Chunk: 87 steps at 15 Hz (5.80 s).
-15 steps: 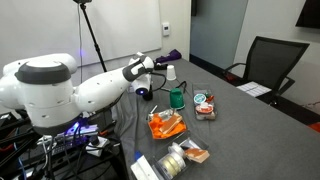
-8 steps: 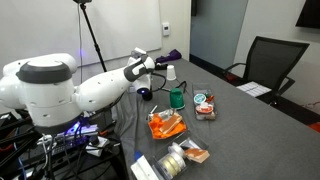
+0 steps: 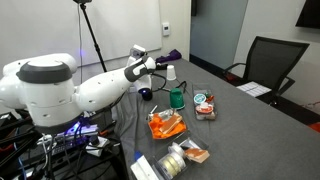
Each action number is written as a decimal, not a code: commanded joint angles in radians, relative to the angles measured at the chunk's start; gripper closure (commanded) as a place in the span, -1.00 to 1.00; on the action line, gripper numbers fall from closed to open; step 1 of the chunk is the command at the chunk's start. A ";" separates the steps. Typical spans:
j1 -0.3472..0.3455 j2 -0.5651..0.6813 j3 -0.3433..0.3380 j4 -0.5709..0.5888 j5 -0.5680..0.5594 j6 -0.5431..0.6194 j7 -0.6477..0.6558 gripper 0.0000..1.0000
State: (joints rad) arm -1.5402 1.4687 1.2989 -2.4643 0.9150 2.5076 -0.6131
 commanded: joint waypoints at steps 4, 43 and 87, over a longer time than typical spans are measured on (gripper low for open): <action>0.017 0.000 -0.008 0.028 0.064 -0.067 -0.077 0.97; 1.099 -1.018 -0.946 0.065 1.269 -1.064 -0.254 0.97; 1.587 -1.127 -1.341 0.020 1.651 -0.920 -0.316 0.97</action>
State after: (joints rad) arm 0.0108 0.4222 -0.0411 -2.4130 2.4974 1.4107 -0.9064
